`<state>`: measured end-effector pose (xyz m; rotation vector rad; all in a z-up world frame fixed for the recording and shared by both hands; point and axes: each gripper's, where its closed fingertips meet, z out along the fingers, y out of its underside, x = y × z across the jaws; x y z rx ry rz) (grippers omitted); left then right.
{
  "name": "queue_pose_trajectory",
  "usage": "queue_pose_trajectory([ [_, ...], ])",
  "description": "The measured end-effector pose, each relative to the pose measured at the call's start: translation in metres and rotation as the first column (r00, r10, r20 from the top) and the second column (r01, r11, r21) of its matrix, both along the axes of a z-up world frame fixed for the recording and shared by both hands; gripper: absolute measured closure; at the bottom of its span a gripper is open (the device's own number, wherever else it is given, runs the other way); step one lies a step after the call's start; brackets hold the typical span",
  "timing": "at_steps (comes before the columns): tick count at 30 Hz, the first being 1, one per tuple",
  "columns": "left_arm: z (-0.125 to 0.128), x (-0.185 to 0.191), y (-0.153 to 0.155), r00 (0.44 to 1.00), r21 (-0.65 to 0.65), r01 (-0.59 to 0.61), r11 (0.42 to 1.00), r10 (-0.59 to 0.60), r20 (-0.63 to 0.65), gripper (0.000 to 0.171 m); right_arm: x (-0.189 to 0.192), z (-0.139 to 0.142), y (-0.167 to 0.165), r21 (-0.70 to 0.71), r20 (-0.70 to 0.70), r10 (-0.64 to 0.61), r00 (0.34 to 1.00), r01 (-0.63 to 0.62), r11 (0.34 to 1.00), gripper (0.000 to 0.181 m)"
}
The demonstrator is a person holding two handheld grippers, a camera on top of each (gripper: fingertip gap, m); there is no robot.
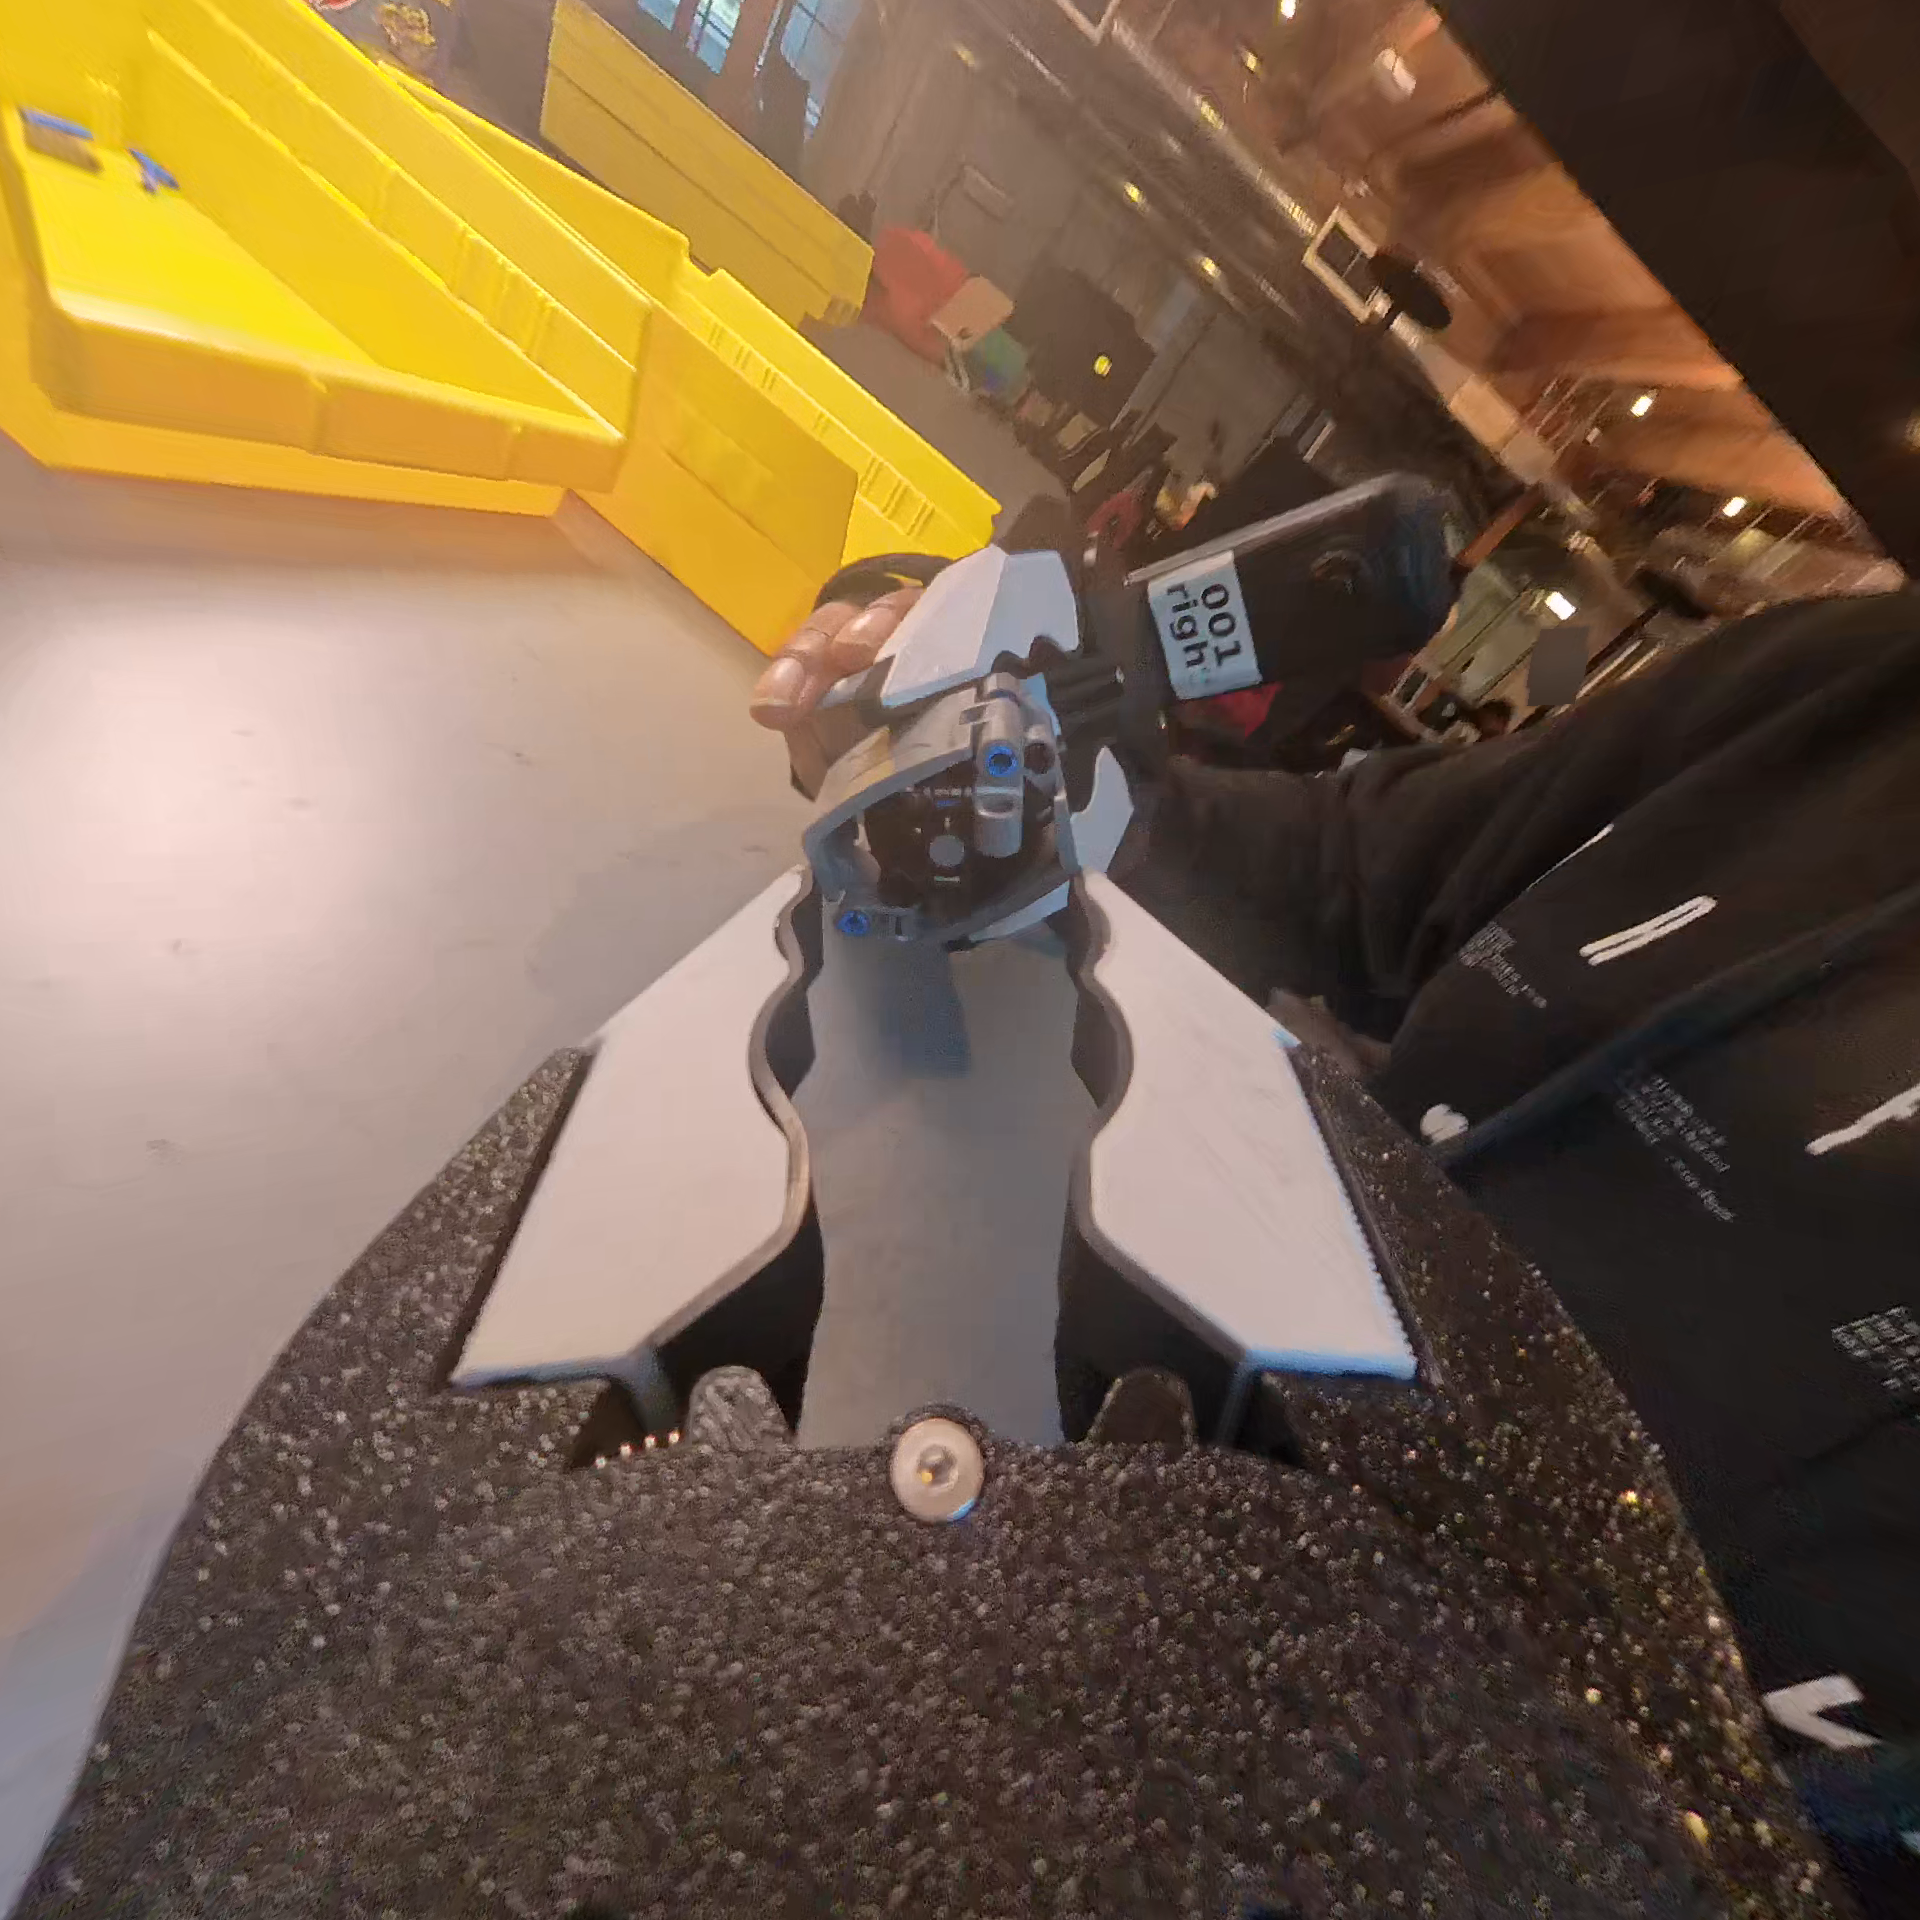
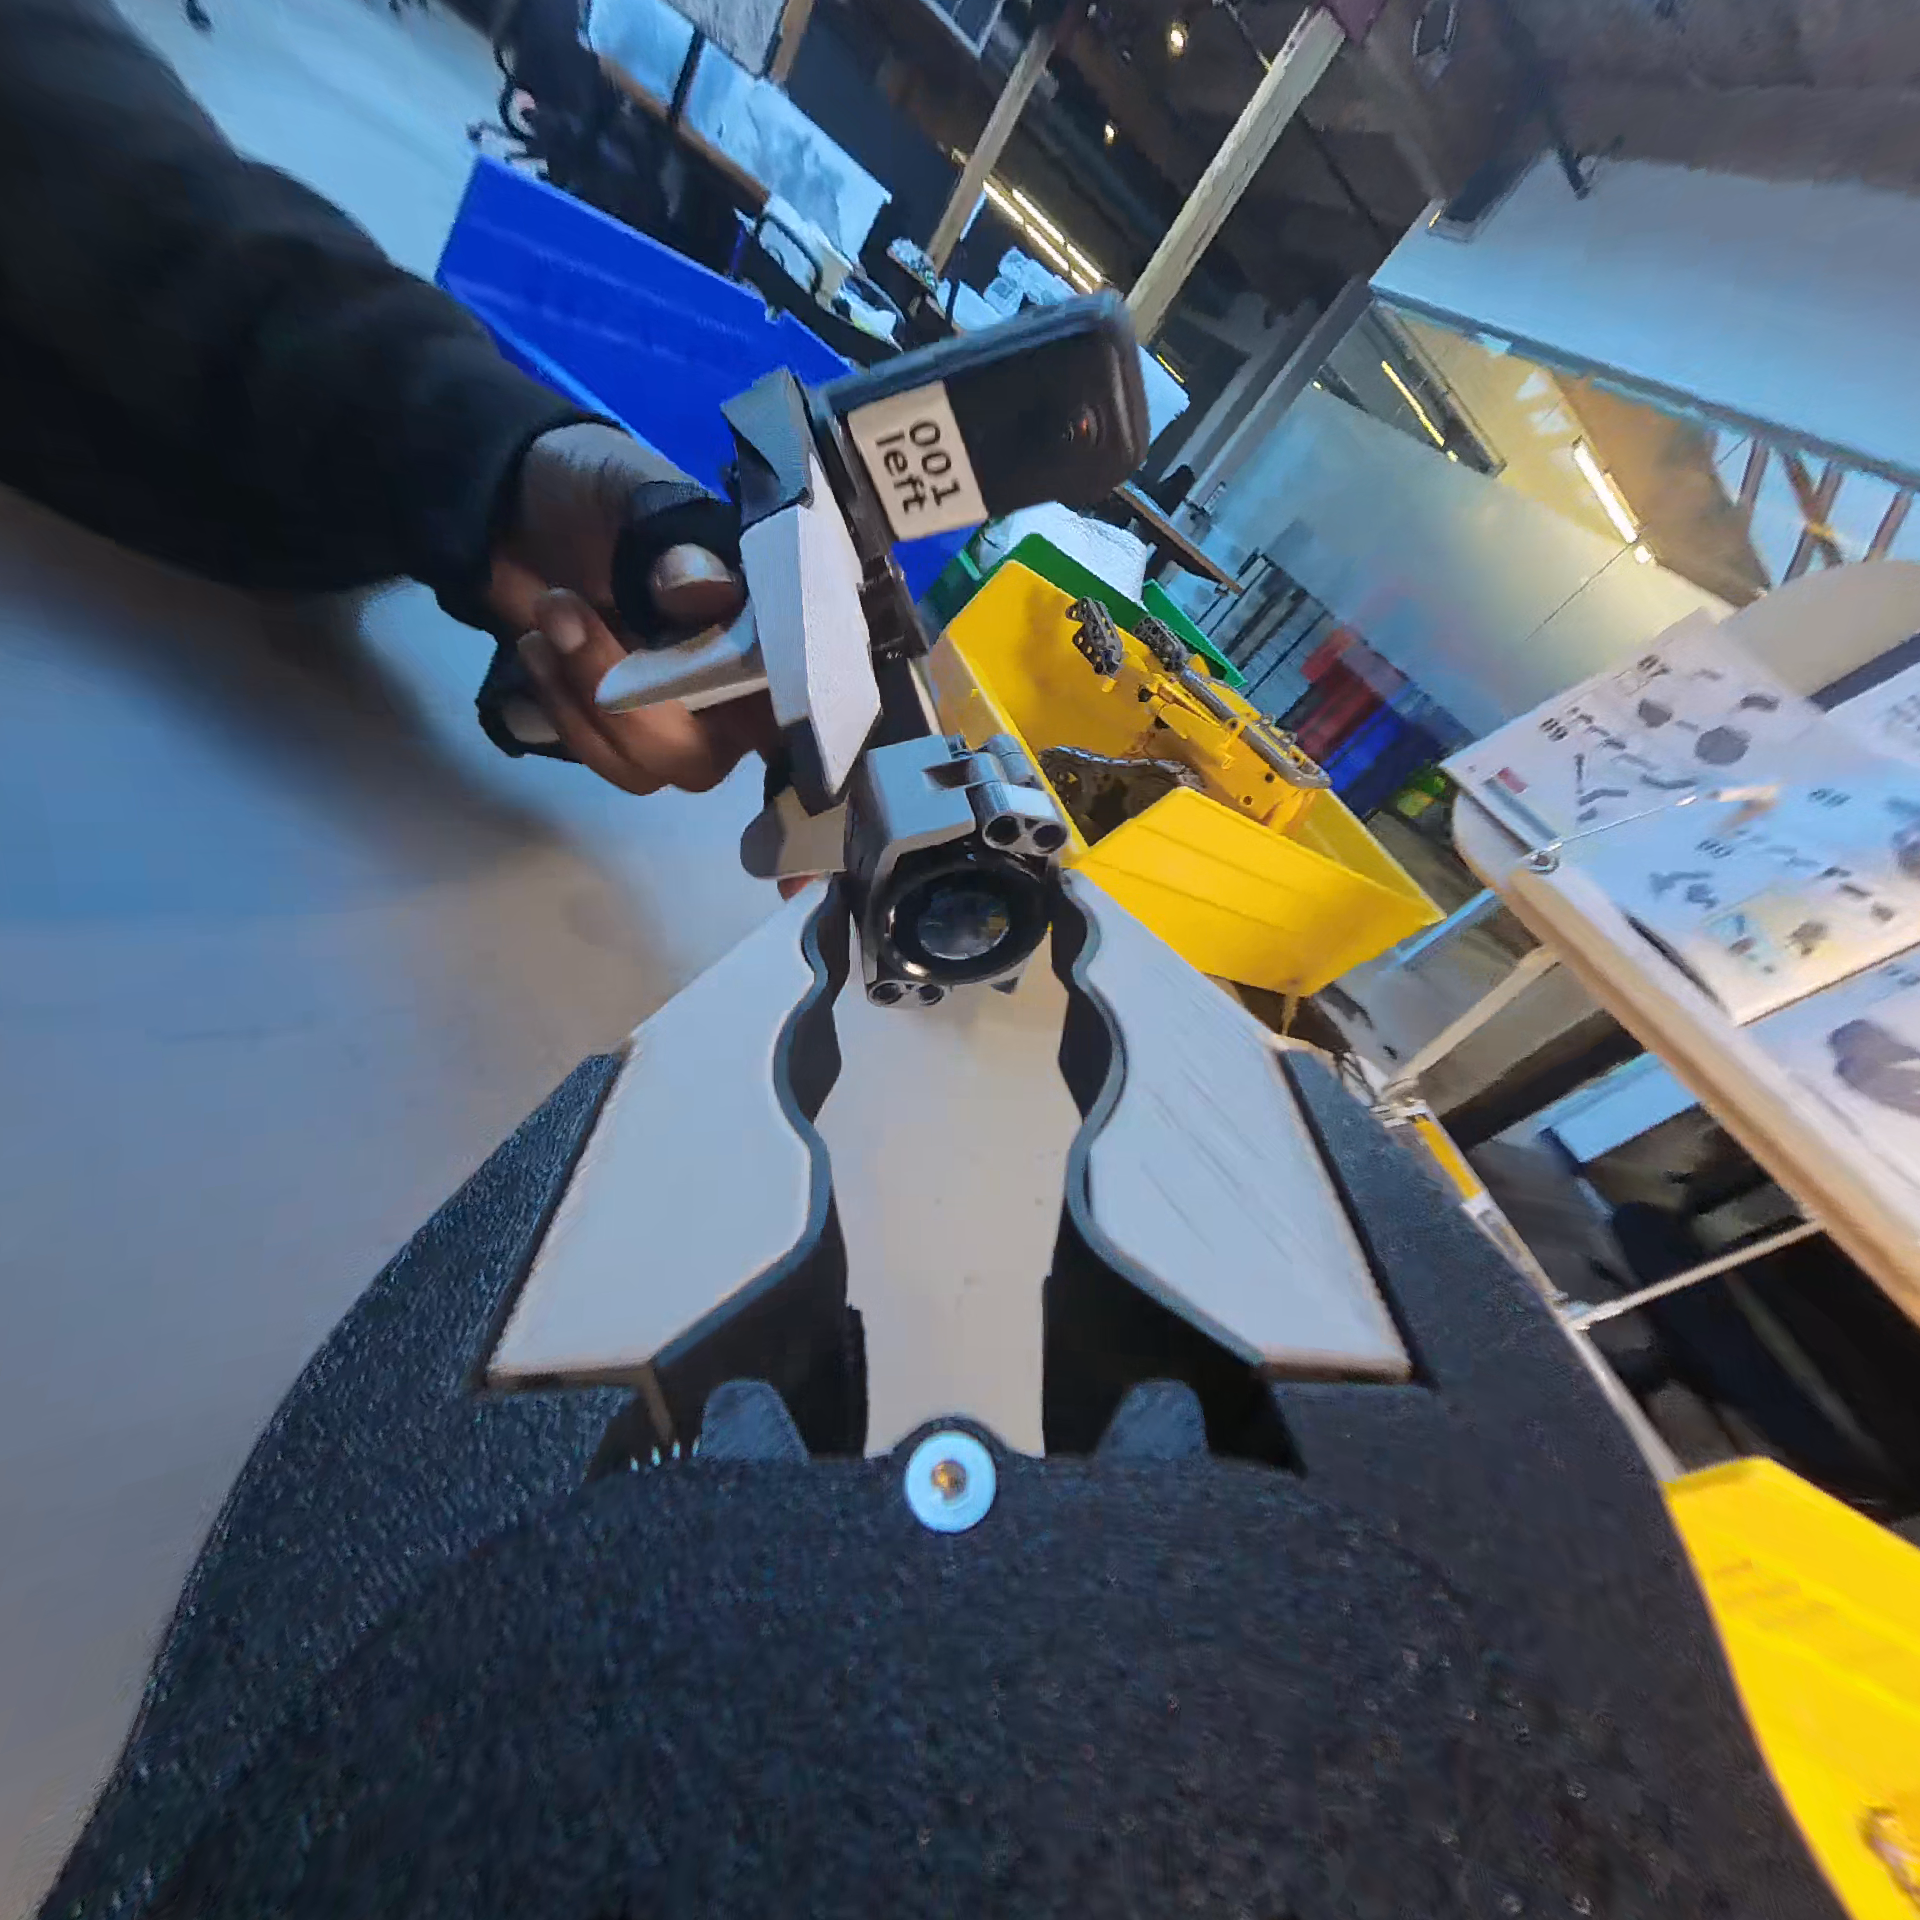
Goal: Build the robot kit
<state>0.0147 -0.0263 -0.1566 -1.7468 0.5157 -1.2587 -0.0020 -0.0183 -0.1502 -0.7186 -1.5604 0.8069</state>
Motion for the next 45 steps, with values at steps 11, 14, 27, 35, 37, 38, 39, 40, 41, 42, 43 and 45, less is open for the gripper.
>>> queue_pose_trajectory([
  [11,0.004,-0.006,-0.008,0.994,0.188,0.016,0.982,0.005,-0.114,0.134,0.005,0.006,-0.002,0.032,0.013,-0.010,1.000,0.010,0.999,0.146],
  [14,0.011,-0.003,-0.007,0.998,0.064,0.036,0.997,-0.039,0.044,0.112,0.002,0.005,-0.001,0.243,-0.013,-0.080,0.997,0.080,0.967,0.146],
  [27,0.015,-0.011,-0.009,0.939,0.509,0.006,0.861,0.171,-0.300,0.122,0.011,0.009,-0.012,-0.741,0.110,0.286,0.952,-0.113,0.662,0.117],
  [35,0.006,0.003,-0.015,0.877,0.601,0.096,0.794,0.217,-0.428,0.122,0.002,0.002,-0.036,-0.984,0.000,0.514,0.858,-0.092,0.154,0.132],
  [37,0.005,0.002,-0.015,0.875,0.592,0.098,0.800,0.215,-0.434,0.122,0.001,0.002,-0.033,-0.992,-0.028,0.516,0.856,-0.088,0.092,0.135],
  [38,0.003,0.002,-0.014,0.872,0.584,0.102,0.805,0.211,-0.442,0.122,0.001,0.000,-0.033,-0.993,-0.026,0.517,0.855,-0.081,0.085,0.135],
  [39,0.000,0.001,-0.014,0.871,0.574,0.101,0.813,0.206,-0.446,0.122,0.000,-0.002,-0.032,-0.994,-0.023,0.516,0.857,-0.075,0.080,0.135],
  [40,-0.002,0.000,-0.013,0.873,0.560,0.098,0.823,0.199,-0.445,0.122,-0.001,-0.004,-0.031,-0.995,-0.018,0.513,0.858,-0.064,0.073,0.136],
  [41,-0.003,-0.001,-0.013,0.877,0.548,0.092,0.831,0.193,-0.440,0.122,-0.001,-0.006,-0.031,-0.997,-0.015,0.514,0.858,-0.053,0.060,0.136],
  [42,-0.004,-0.001,-0.012,0.878,0.543,0.087,0.835,0.193,-0.438,0.122,-0.002,-0.006,-0.030,-0.998,-0.018,0.513,0.858,-0.048,0.045,0.136],
  [43,-0.006,-0.002,-0.011,0.875,0.535,0.086,0.840,0.194,-0.445,0.122,-0.003,-0.008,-0.028,-0.998,-0.012,0.507,0.862,-0.038,0.040,0.136],
  [45,-0.009,-0.004,-0.010,0.869,0.525,0.091,0.846,0.189,-0.457,0.122,-0.004,-0.011,-0.027,-0.999,0.007,0.497,0.867,-0.021,0.051,0.136],
])
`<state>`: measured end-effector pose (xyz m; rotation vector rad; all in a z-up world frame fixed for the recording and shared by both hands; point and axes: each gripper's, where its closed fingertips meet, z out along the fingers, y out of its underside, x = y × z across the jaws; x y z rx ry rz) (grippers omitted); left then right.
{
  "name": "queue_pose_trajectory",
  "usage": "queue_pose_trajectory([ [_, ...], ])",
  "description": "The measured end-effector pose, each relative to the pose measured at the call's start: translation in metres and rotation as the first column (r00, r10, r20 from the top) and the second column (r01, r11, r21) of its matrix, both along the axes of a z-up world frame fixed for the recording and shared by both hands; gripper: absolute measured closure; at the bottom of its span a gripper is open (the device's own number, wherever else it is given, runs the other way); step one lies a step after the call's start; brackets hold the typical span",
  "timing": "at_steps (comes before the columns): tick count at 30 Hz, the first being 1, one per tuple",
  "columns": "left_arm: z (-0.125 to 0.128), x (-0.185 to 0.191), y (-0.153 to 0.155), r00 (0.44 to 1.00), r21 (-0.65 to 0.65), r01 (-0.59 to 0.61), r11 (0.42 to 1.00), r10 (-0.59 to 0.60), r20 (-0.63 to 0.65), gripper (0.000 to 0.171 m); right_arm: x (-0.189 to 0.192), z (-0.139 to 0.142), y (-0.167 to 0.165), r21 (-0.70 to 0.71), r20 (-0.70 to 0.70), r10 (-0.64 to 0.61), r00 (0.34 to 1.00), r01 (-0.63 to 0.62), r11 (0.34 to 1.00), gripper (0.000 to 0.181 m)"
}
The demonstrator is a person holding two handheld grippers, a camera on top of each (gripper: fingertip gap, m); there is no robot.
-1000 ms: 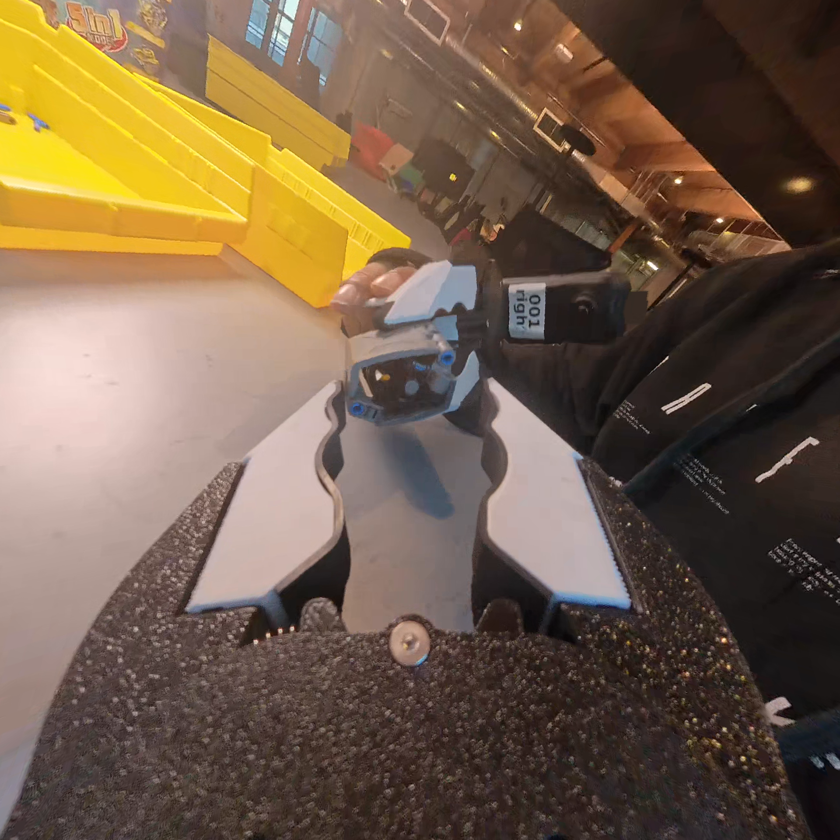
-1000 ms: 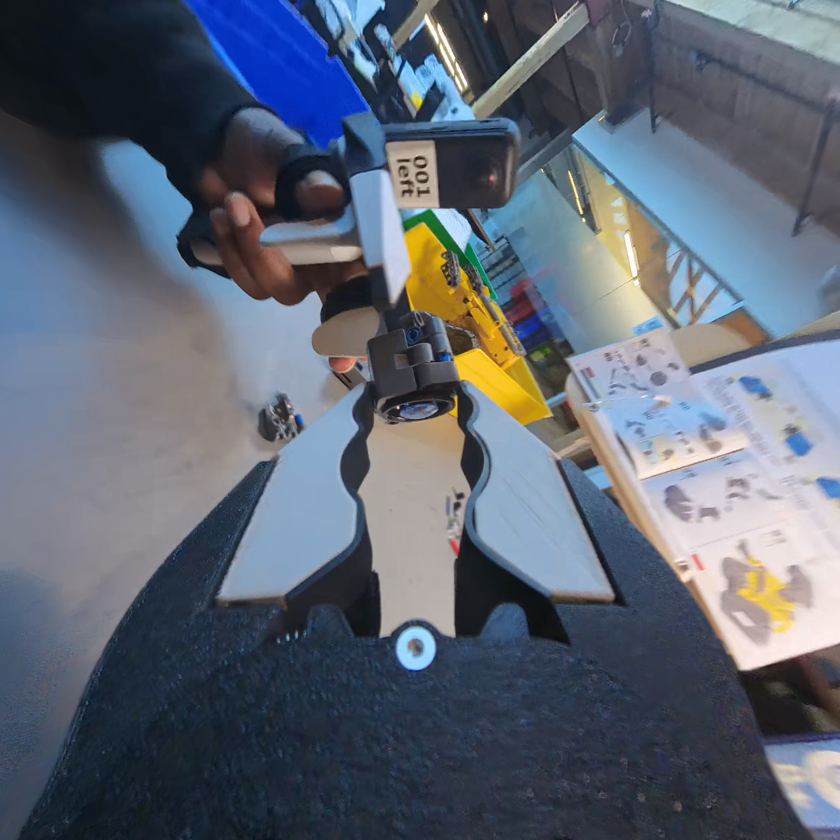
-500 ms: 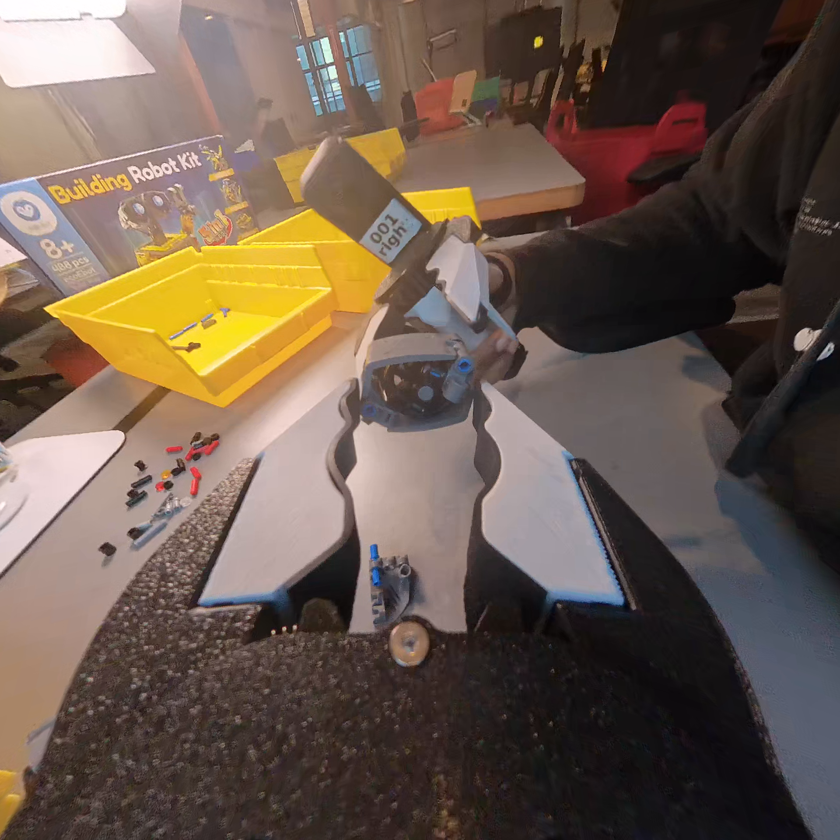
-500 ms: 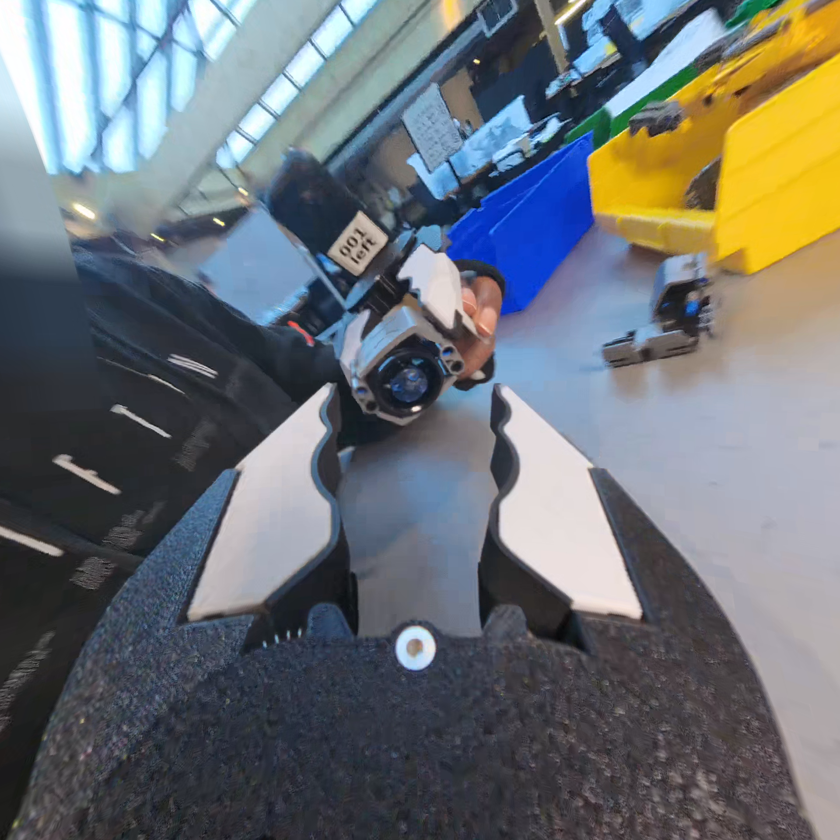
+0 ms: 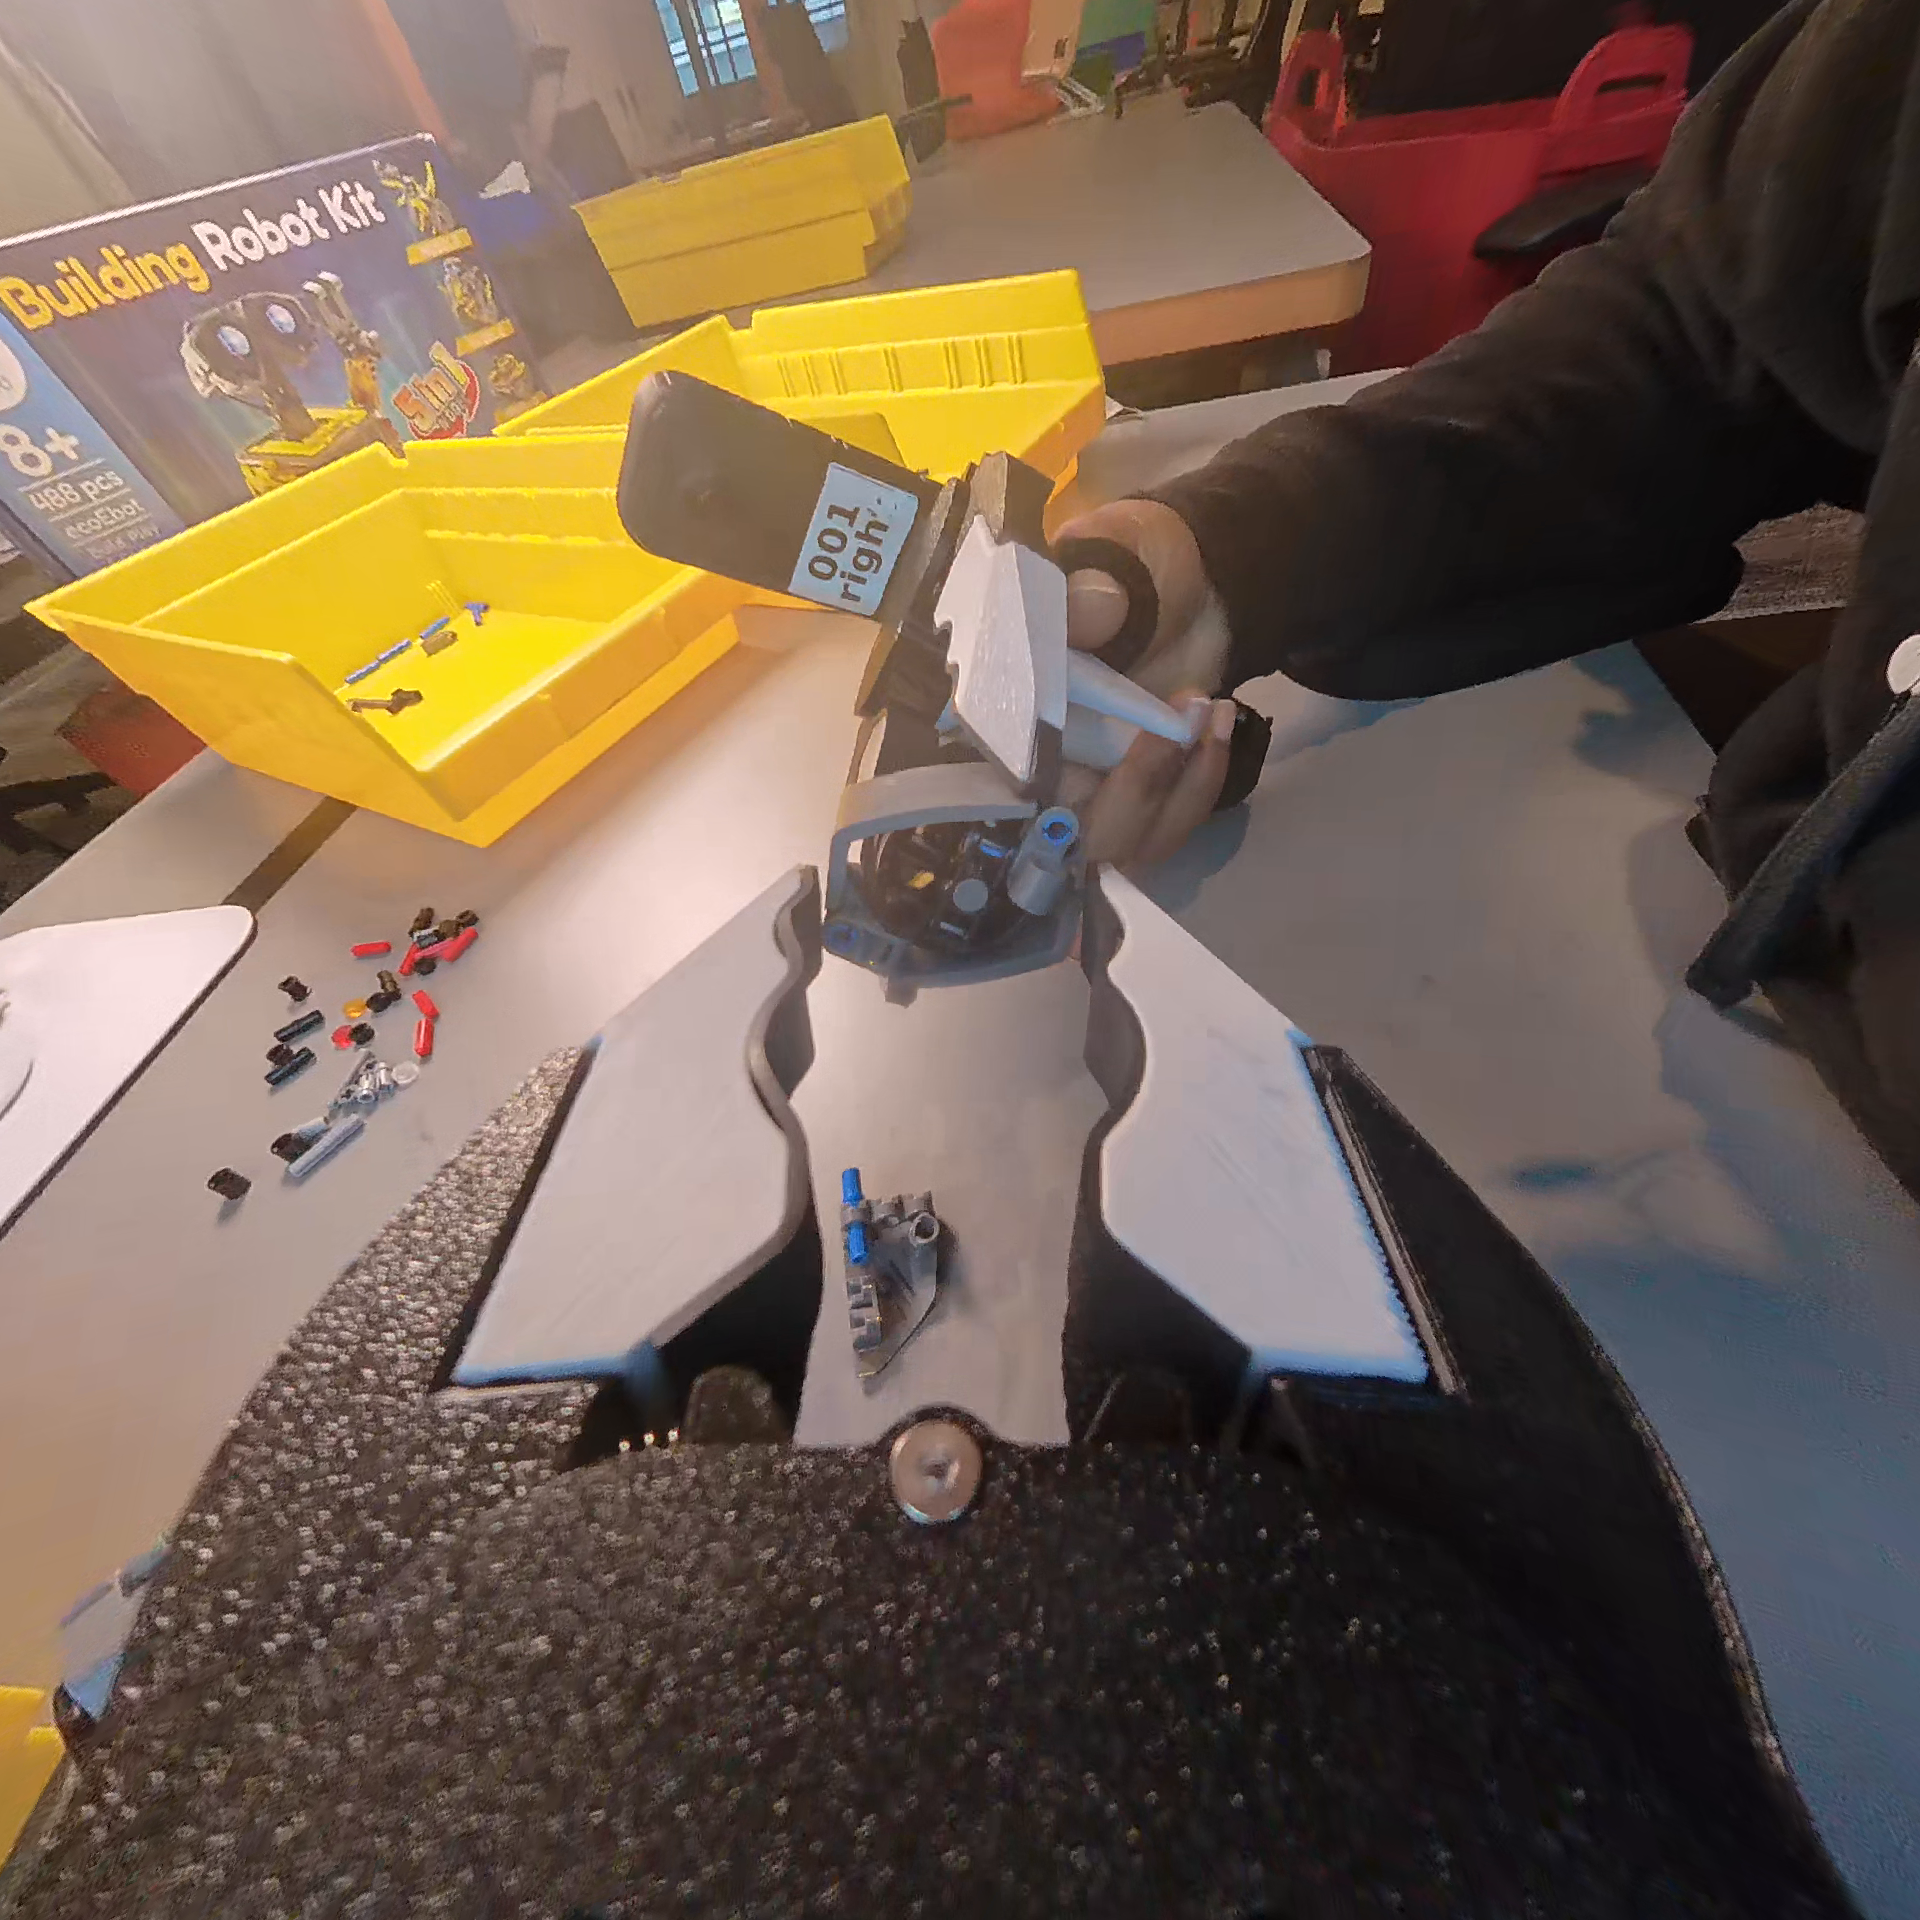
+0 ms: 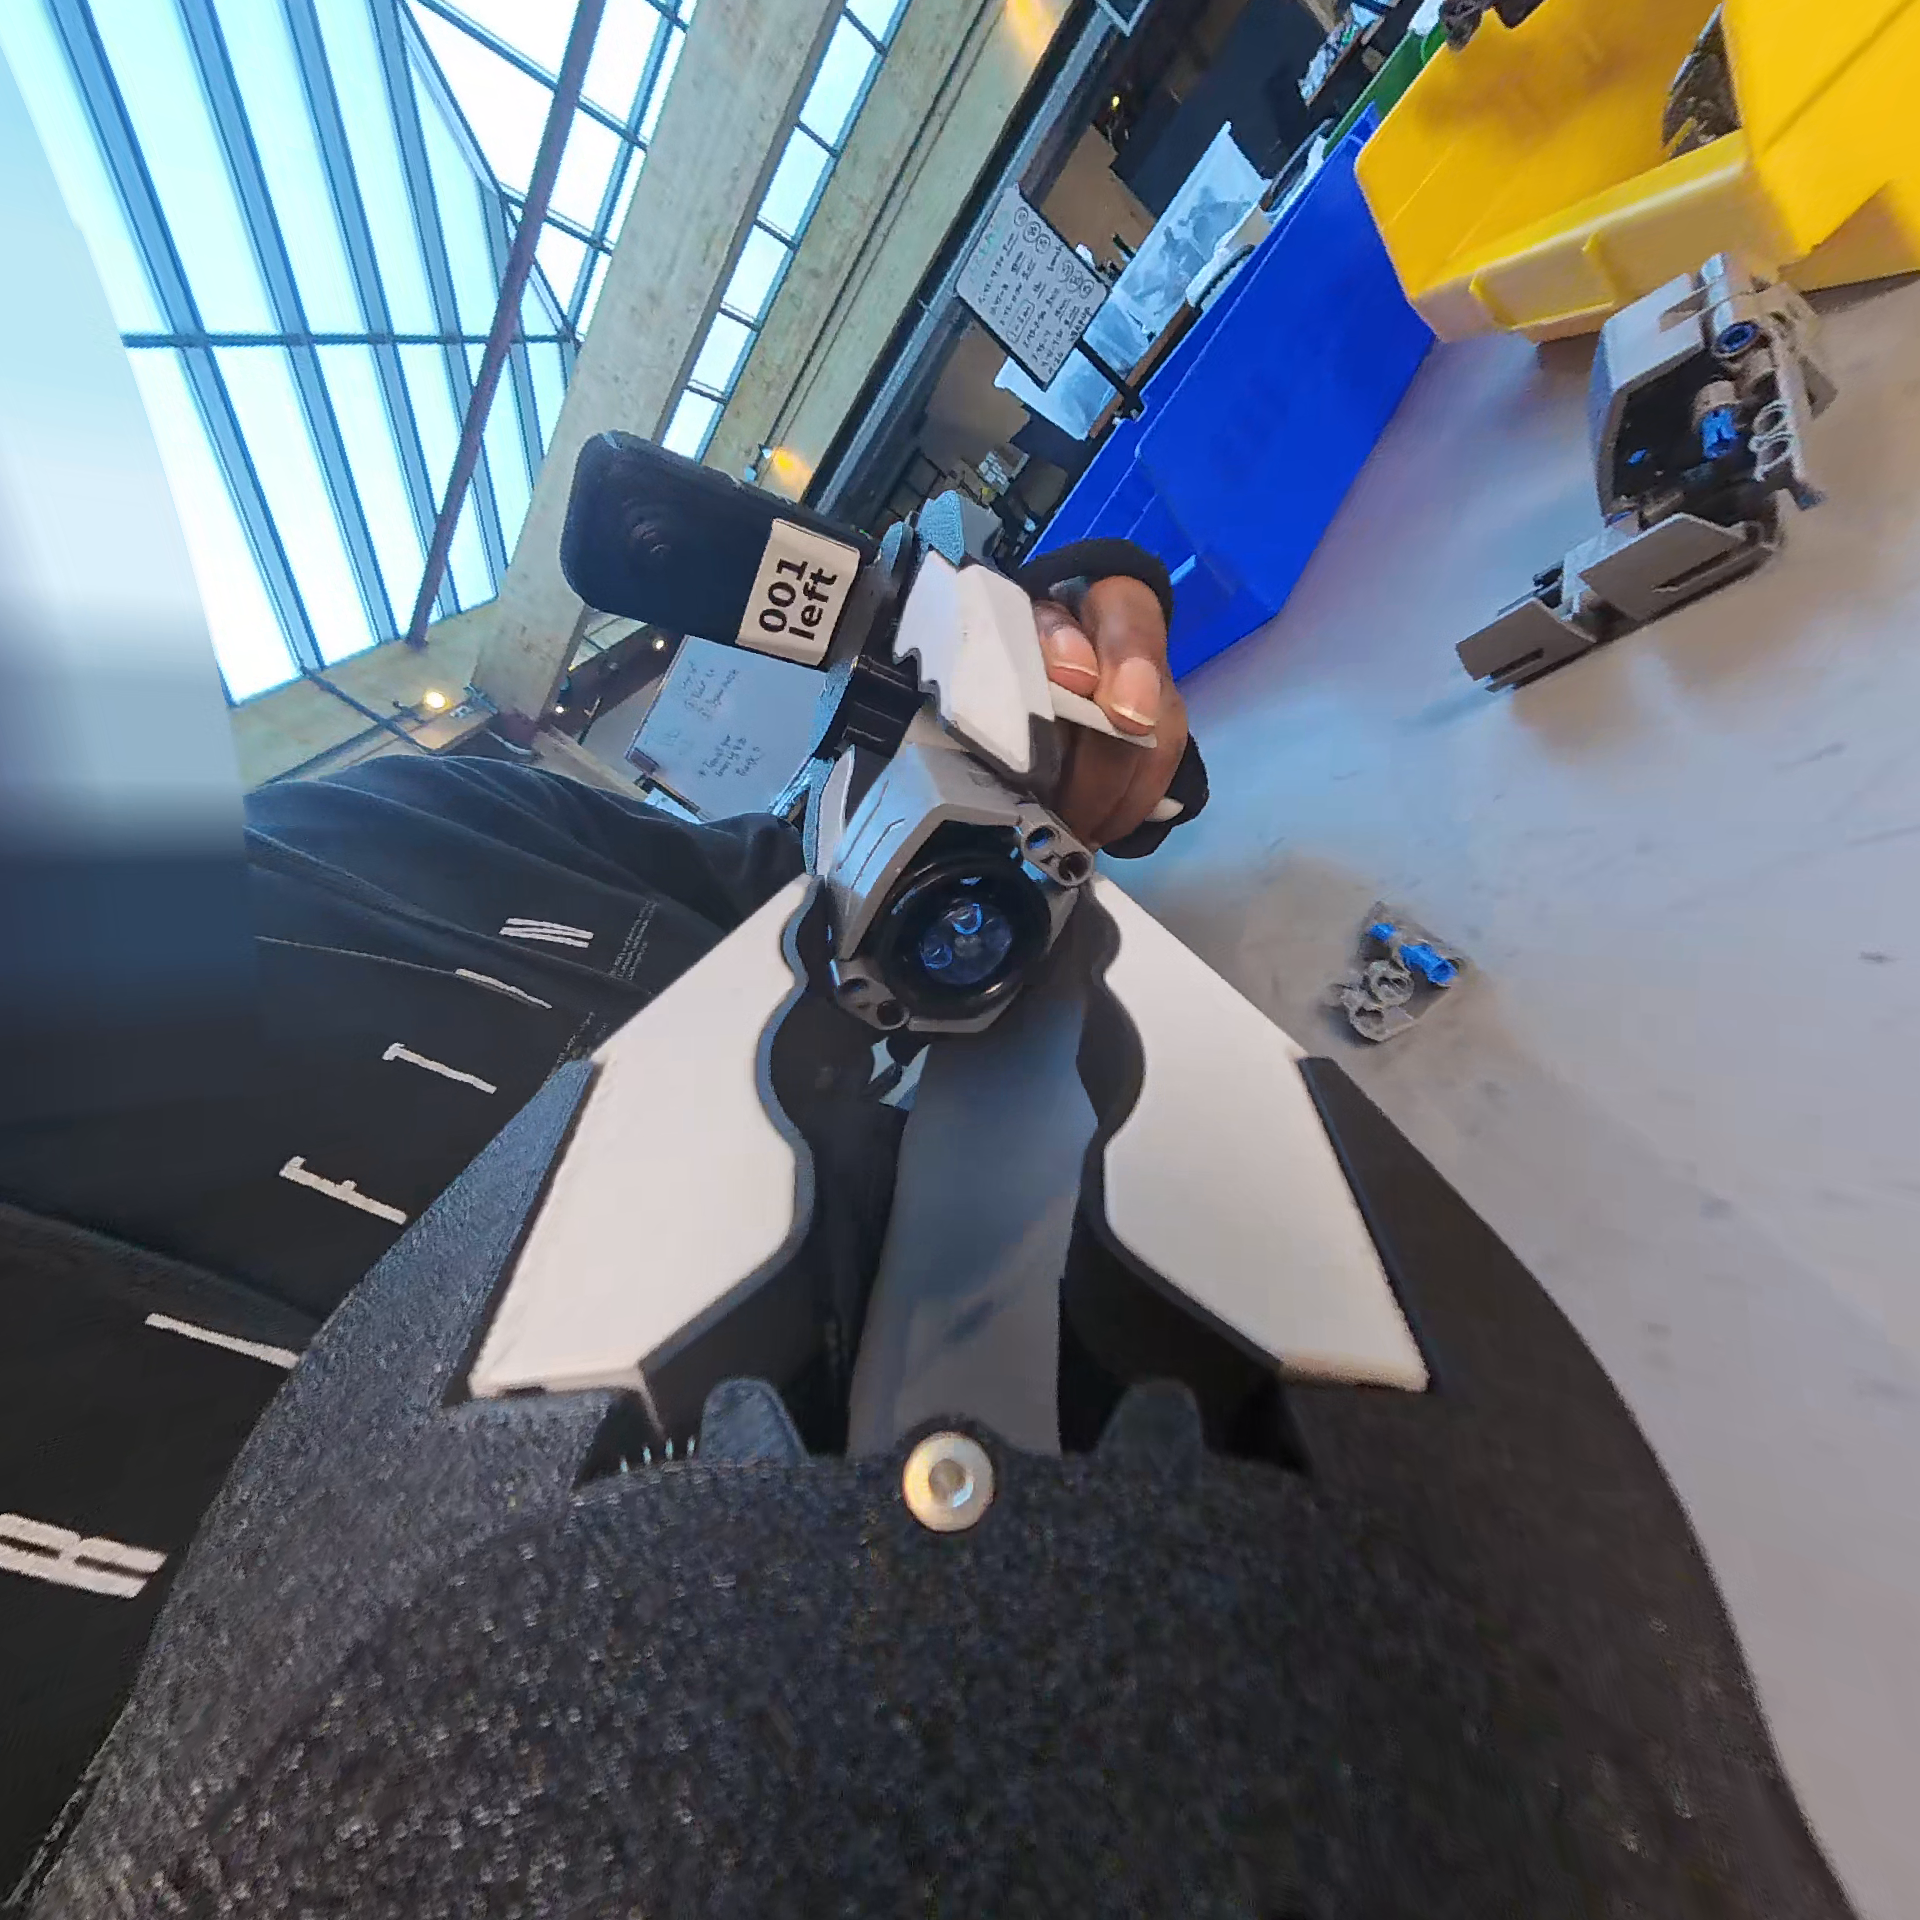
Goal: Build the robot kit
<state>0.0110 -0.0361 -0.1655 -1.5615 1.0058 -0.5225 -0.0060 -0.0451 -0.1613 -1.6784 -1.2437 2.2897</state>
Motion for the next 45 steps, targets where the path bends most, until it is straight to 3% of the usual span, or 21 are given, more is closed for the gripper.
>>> queue_pose_trajectory([
  [5,0.000,-0.003,0.003,1.000,0.031,-0.018,0.999,0.018,-0.012,0.122,0.002,0.011,0.011,-0.139,-0.032,-0.023,0.999,0.019,0.990,0.144],
  [15,0.000,-0.004,0.006,0.995,0.091,-0.052,0.995,0.059,-0.078,0.122,0.003,0.002,0.009,-0.085,0.007,-0.019,1.000,0.019,0.996,0.137],
  [19,-0.006,-0.005,0.006,0.987,0.104,-0.057,0.993,0.071,-0.143,0.122,0.001,-0.001,0.007,-0.058,0.020,-0.018,1.000,0.019,0.998,0.143],
  [24,-0.004,-0.004,0.005,0.989,0.101,-0.053,0.994,0.066,-0.136,0.122,0.002,0.000,0.005,-0.103,0.006,0.010,1.000,-0.009,0.995,0.145],
  [26,-0.002,-0.006,0.004,0.994,0.058,-0.049,0.997,0.055,-0.099,0.122,0.002,0.002,0.006,-0.096,-0.013,0.012,1.000,-0.013,0.995,0.145],
  [29,-0.011,-0.030,0.012,0.994,-0.116,-0.103,0.988,0.097,-0.057,0.127,0.008,0.007,0.017,-0.072,-0.042,-0.006,0.999,0.003,0.997,0.145],
  [32,-0.051,-0.059,0.013,0.982,-0.423,-0.182,0.888,0.143,-0.123,0.130,0.015,0.004,0.030,0.001,-0.038,-0.042,0.998,0.042,0.999,0.145],
  [34,-0.073,-0.068,0.009,0.974,-0.513,-0.217,0.831,0.147,-0.174,0.135,0.020,0.006,0.037,0.010,-0.042,-0.067,0.997,0.067,0.998,0.145],
  [38,-0.091,-0.062,0.007,0.967,-0.538,-0.231,0.810,0.128,-0.222,0.140,0.024,0.008,0.045,0.028,-0.044,-0.099,0.994,0.101,0.995,0.145],
  [45,-0.095,-0.058,0.016,0.940,-0.436,-0.283,0.854,0.157,-0.303,0.156,0.020,-0.001,0.040,0.063,-0.016,-0.087,0.996,0.088,0.994,0.145],
])
